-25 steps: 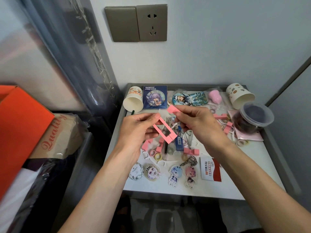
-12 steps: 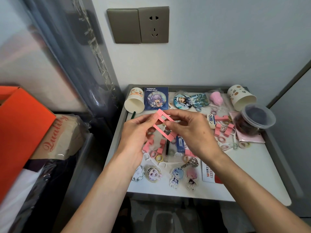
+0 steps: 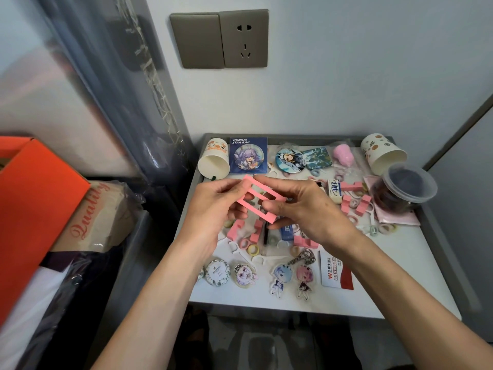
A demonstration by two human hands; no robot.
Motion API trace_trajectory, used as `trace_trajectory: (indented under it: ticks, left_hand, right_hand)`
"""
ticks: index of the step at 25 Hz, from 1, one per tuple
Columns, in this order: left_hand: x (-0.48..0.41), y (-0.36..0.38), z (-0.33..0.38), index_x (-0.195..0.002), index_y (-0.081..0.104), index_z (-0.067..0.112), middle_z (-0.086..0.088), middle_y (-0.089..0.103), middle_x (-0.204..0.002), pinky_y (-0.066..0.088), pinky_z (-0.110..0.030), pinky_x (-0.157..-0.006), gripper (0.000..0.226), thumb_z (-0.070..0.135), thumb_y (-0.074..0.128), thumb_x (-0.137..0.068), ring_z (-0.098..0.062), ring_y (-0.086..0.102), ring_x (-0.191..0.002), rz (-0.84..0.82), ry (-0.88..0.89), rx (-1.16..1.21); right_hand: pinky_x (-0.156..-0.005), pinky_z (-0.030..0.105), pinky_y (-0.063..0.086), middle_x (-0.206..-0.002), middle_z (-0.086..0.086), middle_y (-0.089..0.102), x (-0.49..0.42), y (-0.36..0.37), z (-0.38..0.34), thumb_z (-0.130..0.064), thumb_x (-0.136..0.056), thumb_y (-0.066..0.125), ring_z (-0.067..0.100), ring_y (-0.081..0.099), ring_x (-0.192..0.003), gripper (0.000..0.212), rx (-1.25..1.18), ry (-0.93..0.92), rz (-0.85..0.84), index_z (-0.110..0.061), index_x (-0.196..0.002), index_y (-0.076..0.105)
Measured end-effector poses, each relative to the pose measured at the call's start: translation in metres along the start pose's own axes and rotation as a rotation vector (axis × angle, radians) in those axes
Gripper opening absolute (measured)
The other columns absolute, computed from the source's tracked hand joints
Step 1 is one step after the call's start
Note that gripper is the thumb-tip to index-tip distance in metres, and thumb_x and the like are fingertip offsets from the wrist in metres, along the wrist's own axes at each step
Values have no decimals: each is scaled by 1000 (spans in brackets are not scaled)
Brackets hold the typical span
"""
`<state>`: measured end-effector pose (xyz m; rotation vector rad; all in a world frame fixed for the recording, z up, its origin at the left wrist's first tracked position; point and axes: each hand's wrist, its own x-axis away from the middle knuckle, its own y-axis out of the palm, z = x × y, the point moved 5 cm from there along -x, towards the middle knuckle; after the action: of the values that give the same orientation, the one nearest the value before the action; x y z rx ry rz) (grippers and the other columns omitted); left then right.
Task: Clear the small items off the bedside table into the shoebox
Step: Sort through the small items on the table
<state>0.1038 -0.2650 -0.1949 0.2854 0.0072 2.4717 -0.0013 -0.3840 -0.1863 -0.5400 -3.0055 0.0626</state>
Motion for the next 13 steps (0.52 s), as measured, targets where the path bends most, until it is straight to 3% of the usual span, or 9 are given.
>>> trace_trajectory:
  ticks: [6,8,10,13]
  left_hand:
    - [-1,-4,1,-85,77,10,-7,71,-68,50,-19,-49,13,20,69,-89,-12,57,-50,24,33,-1]
    - [-3,-6,1,-84,77,8,-9,69,-68,51,-19,-50,15,20,70,-88,-13,57,-49,73,33,56]
    - [-4,-7,-1,-85,76,4,-11,68,-72,51,-19,-50,17,20,71,-88,-13,57,-51,123,16,116]
    - [-3,-5,-4,-87,75,2,-11,69,-73,51,-18,-50,18,19,70,-89,-12,59,-53,159,5,155]
  right_hand:
    - [-72,34,61,-107,-3,73,0,3,-1,-10,-96,56,11,69,-83,41,64,-52,-51,-31,-131,58]
    - [-75,52,59,-99,4,68,0,1,1,-13,-98,55,24,70,-84,37,81,-81,54,-30,-130,57]
    - [-72,65,53,-94,14,66,-1,-3,4,-12,-96,59,38,70,-80,23,18,-102,219,-22,-117,60]
    - [-64,58,57,-90,17,70,-2,-4,9,-10,-92,65,46,68,-71,12,-28,-109,349,-14,-104,66]
